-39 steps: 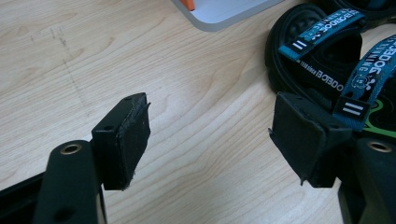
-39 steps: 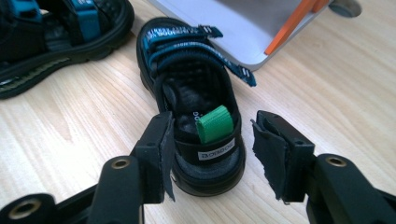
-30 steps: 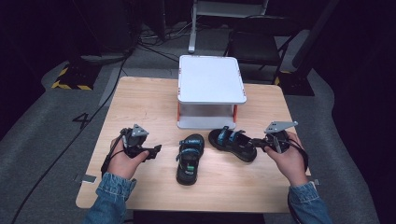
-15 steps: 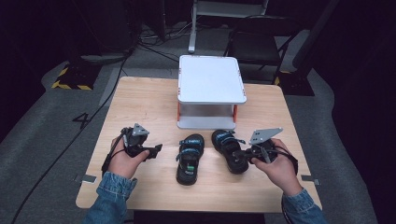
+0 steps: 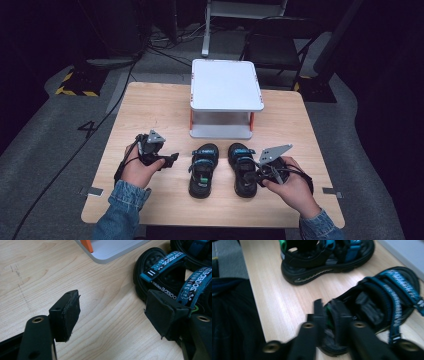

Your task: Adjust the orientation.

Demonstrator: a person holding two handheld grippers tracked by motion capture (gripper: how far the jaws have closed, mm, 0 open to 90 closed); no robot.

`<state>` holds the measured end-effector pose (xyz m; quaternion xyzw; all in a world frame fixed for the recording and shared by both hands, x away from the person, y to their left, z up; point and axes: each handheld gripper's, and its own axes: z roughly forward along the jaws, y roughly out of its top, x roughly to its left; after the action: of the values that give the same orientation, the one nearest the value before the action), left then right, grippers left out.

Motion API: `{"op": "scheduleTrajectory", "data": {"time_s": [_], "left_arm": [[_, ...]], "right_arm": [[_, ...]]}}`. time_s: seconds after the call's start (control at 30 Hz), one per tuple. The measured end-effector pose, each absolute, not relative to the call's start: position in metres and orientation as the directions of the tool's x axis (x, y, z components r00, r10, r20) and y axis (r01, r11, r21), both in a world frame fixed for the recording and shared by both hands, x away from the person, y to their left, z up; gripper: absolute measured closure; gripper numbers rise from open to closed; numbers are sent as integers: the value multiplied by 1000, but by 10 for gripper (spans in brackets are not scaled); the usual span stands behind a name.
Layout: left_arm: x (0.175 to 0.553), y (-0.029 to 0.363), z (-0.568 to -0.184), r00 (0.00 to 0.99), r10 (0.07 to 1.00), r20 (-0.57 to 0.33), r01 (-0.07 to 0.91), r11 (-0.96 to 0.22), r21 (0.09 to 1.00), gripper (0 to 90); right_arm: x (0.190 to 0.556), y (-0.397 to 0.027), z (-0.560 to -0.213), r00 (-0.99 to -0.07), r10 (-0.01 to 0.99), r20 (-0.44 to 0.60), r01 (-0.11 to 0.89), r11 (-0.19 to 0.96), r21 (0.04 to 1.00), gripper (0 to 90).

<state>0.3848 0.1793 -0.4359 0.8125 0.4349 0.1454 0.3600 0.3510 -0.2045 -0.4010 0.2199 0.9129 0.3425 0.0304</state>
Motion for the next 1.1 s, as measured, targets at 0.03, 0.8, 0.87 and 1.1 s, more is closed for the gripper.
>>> {"op": "scheduleTrajectory", "data": {"time_s": [0.03,0.8,0.87,1.1], "left_arm": [[385,179,-436,581,811,-70,599,-368,711,284],[365,199,-440,535,842,-70,628,-341,700,283],[365,200,-440,537,840,-71,624,-340,703,284],[371,209,-431,551,831,-72,607,-341,718,284]], "right_arm": [[351,-206,-400,-896,432,97,385,649,656,733],[368,-145,-426,-832,529,167,495,572,654,900],[368,-146,-425,-827,545,137,493,586,643,900],[358,-171,-416,-737,672,76,557,539,632,658]]}}
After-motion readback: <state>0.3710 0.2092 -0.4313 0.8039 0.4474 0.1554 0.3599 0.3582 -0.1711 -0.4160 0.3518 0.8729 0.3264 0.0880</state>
